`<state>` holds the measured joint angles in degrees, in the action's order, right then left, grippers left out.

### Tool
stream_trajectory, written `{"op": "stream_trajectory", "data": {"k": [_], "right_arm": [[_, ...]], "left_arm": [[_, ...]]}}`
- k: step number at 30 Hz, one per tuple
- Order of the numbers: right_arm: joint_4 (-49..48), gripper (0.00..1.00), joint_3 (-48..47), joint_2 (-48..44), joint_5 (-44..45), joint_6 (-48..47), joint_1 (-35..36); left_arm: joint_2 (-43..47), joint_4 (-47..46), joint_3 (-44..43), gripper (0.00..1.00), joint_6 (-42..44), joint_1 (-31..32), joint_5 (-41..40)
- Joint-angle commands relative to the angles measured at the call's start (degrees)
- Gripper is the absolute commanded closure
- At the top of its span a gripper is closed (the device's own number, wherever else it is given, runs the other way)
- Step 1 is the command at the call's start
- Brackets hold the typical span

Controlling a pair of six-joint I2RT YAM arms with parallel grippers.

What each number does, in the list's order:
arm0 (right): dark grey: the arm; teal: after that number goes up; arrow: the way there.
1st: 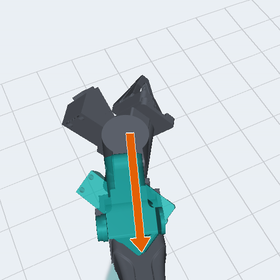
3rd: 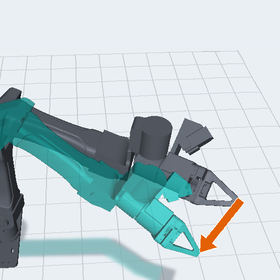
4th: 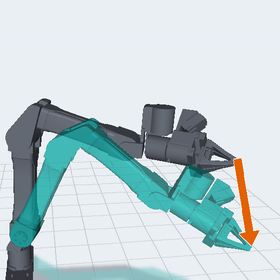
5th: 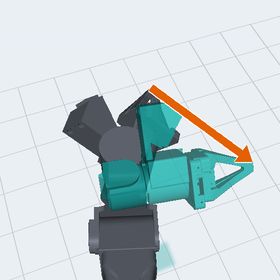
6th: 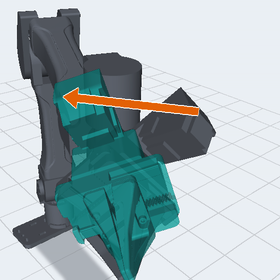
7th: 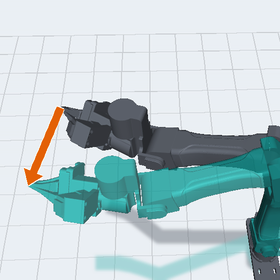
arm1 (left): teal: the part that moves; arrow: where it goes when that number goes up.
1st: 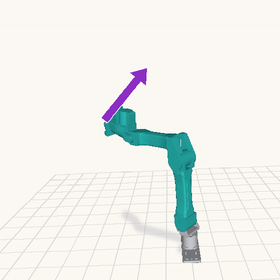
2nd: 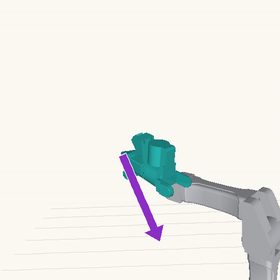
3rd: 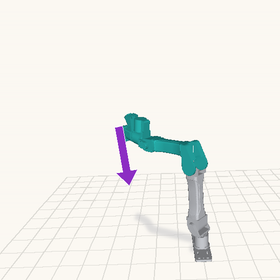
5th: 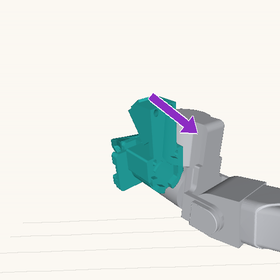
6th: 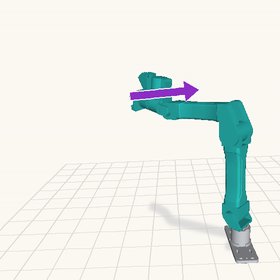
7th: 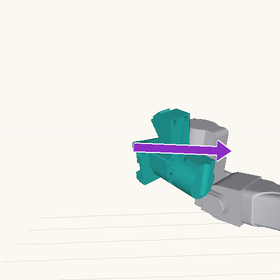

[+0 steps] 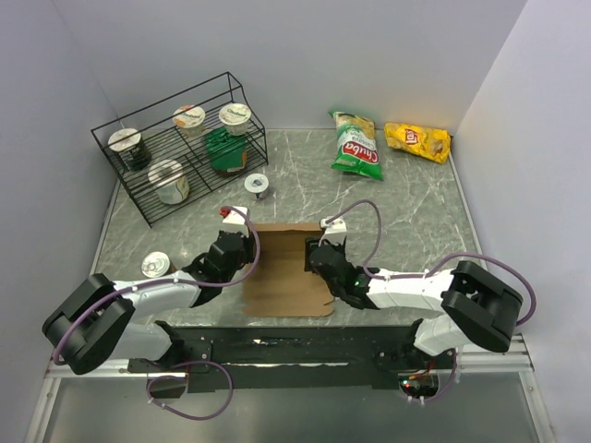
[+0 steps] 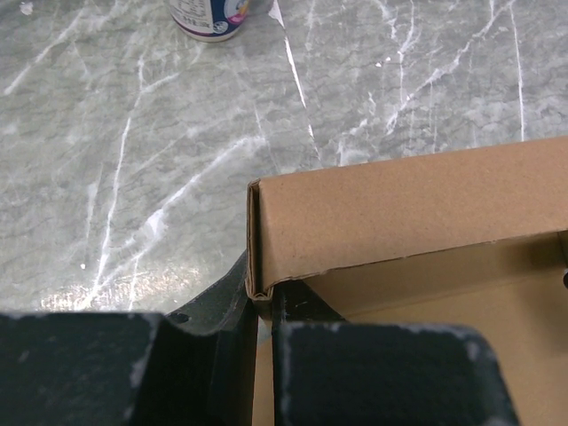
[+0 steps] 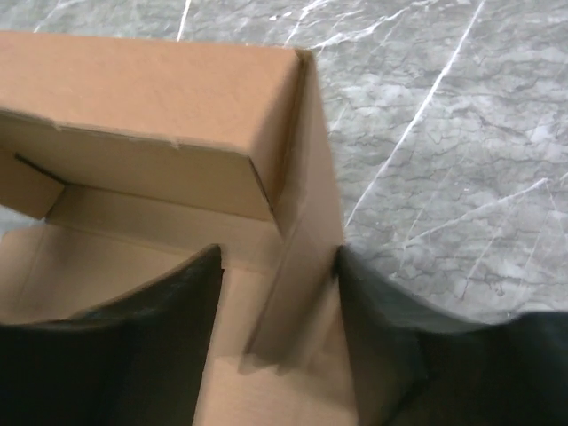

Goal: Fold the paper box

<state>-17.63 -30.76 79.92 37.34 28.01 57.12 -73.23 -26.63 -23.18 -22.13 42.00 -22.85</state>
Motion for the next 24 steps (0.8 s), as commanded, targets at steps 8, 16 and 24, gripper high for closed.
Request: {"op": "stream_trajectory", "data": {"k": [8, 16, 24], "right_arm": [[9.1, 0.01, -1.7, -18.5, -15.0, -11.8, 0.5], [21.5, 0.00, -4.4, -38.0, -27.0, -16.6, -8.3], [17.9, 0.09, -0.4, -37.4, -40.1, -13.5, -31.9]], "left_arm": [[2.8, 3.3, -0.5, 0.99, 0.2, -1.7, 3.7], [5.9, 2.4, 1.5, 0.99, 0.5, -5.1, 6.6], [7.1, 2.2, 2.0, 0.99, 0.6, -5.9, 7.6]]}}
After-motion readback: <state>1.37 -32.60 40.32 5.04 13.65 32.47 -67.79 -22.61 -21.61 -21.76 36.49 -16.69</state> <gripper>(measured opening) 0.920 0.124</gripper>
